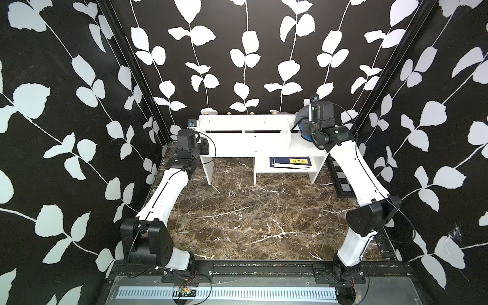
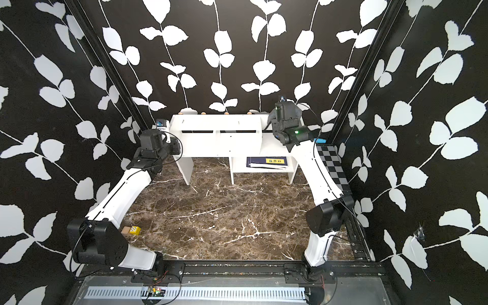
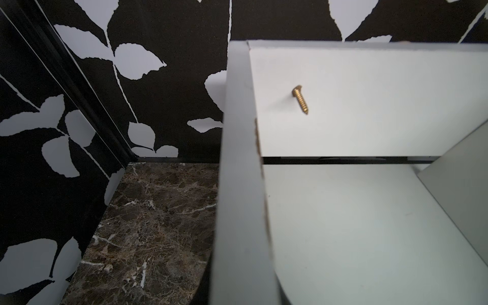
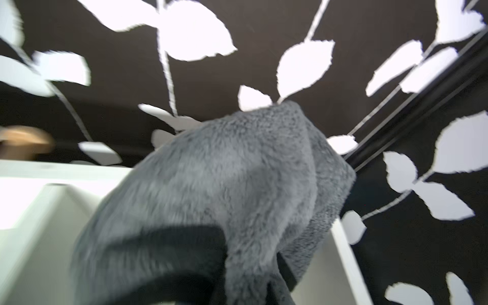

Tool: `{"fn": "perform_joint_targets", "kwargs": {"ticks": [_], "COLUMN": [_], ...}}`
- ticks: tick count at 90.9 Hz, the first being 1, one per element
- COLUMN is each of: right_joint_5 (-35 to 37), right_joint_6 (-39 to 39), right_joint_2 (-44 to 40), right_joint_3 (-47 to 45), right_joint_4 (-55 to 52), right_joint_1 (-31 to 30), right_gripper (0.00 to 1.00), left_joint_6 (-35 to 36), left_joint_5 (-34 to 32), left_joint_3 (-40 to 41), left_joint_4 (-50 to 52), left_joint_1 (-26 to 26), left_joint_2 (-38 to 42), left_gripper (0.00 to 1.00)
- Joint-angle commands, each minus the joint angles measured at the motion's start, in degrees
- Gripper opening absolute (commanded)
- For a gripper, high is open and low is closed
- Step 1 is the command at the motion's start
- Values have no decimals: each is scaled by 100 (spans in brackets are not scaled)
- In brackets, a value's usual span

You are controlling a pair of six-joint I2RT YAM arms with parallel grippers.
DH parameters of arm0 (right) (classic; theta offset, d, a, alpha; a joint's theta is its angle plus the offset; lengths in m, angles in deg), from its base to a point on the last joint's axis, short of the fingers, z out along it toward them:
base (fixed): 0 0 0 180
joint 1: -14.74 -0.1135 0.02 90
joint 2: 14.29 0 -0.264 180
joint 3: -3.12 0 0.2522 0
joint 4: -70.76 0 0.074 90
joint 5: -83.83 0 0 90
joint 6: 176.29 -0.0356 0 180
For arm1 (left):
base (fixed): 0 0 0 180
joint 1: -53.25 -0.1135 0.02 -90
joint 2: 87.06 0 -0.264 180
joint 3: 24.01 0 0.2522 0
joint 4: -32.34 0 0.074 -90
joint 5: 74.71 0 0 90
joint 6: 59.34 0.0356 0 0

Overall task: Wipe the bookshelf clean with a cloth
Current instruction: Wipe the dust from the shelf.

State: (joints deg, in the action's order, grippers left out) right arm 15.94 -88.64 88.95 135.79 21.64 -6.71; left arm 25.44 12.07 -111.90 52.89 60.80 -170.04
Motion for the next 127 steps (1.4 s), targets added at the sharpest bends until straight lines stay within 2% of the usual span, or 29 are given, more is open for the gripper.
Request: {"fn": "perform_joint_targets", "kwargs": {"ticks": [1,31,43,57,72,81,93,127], "right_joint_5": [-315,-169,-54,396,662,542,169,-876], "right_joint_6": [40,218,191,548,646,543,351,-484], "right_joint_2": [-244,284,154,-553,-793,-833,-486,1311], "right_joint_3": [202,1191,763,-242,161,387,871,2481], "right_joint_4": [207,-297,-225,467,311,332,271,107], "right_joint_1": [-363,-860,-931,-1332,-1579,-1652,-1710,-1770], "right_gripper": [0,0,0,0,0,0,0,0], "left_joint_6": [-743,-753,-770,-744,-771,-771,-826,-852], "left_joint_5": [107,97,124,90,129,115,160,229], "left_joint_3": [-33,-27,-29,23,-23,-14,-30,-17], "left_joint_4": [405,393,393,343,376,376,371,341], "left_joint_1": [-193,-193,-202,-206,-206,-204,-224,-263], "left_joint_2": [-77,-60,-52,-96,-100,-96,-120,-165], "left_gripper": [0,0,0,0,0,0,0,0]}}
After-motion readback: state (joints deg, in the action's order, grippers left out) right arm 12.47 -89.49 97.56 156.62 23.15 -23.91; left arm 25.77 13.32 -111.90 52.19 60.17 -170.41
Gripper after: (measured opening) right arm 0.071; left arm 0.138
